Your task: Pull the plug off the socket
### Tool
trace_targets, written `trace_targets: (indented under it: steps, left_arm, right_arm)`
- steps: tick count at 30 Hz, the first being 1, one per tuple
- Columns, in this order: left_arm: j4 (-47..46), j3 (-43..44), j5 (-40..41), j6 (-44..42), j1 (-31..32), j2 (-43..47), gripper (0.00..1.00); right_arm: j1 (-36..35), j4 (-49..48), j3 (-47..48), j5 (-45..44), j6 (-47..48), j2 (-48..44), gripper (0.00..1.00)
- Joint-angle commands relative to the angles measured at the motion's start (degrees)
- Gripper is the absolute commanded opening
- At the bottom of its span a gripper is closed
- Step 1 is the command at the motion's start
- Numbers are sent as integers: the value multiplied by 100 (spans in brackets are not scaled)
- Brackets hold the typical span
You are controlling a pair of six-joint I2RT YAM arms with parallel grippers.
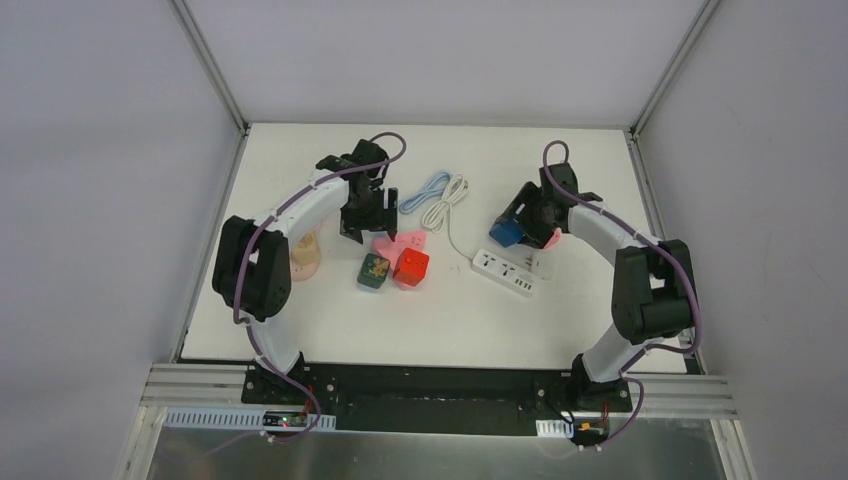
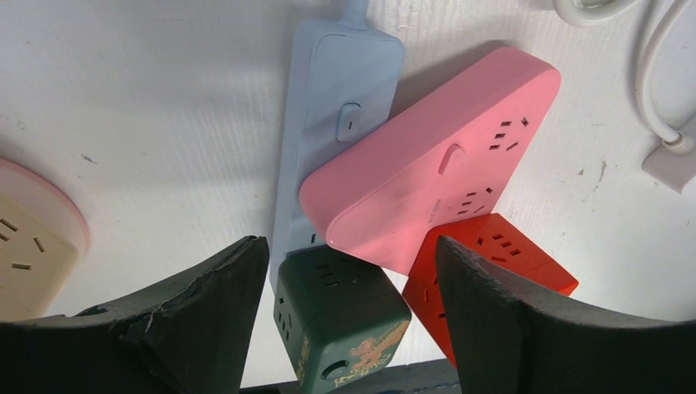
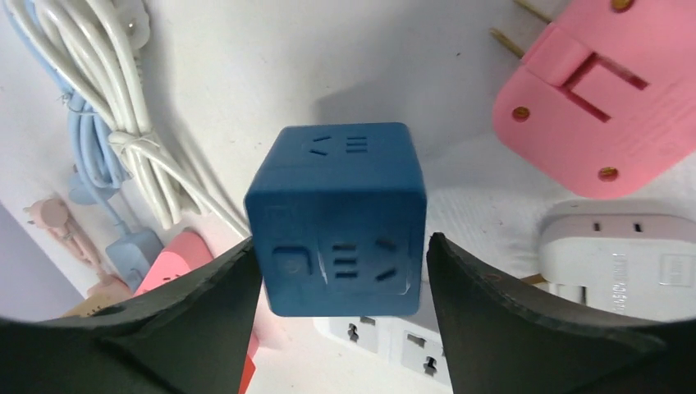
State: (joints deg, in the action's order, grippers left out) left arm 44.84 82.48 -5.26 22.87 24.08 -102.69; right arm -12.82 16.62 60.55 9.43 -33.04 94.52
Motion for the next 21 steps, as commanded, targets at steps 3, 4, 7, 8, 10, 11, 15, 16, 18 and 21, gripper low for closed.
trace_targets:
  steps: [3, 4, 7, 8, 10, 11, 15, 16, 18, 21]
  left_arm:
    - [-105, -157, 352, -68, 45, 440, 77]
    - [-113, -168, 368, -58, 45, 457, 77]
    - [-141, -196, 478, -29, 45, 508, 77]
    - [-161, -204, 493, -21, 45, 525, 77]
    - [-213, -242, 491, 11, 45, 547, 77]
    - [-246, -260, 493, 27, 45, 561, 77]
    - [-353, -344, 477, 76, 49, 583, 76]
    - [-390, -370, 471, 83, 45, 592, 77]
    - [-449, -413, 439, 86, 45, 593, 77]
    - [-579, -466, 226, 108, 45, 552, 77]
  right_arm:
    - [19, 712, 552, -668, 147, -471, 82]
    - [21, 781, 587, -726, 142, -575, 83]
    - [2, 1026, 672, -853, 100, -884, 87]
    - [-20, 1103, 683, -889, 58, -996, 88]
    - [-133, 1191, 662, -907, -45, -1253, 89]
    - [-236, 1224, 641, -908, -119, -1365, 90]
    - [-1100, 1160, 497, -1317, -524, -1738, 99]
    - [-1365, 1141, 459, -1449, -632, -1797, 99]
    - [-1939, 1005, 336, -1671, -797, -1846, 100]
    - [-2830, 465, 127, -1742, -724, -1700, 100]
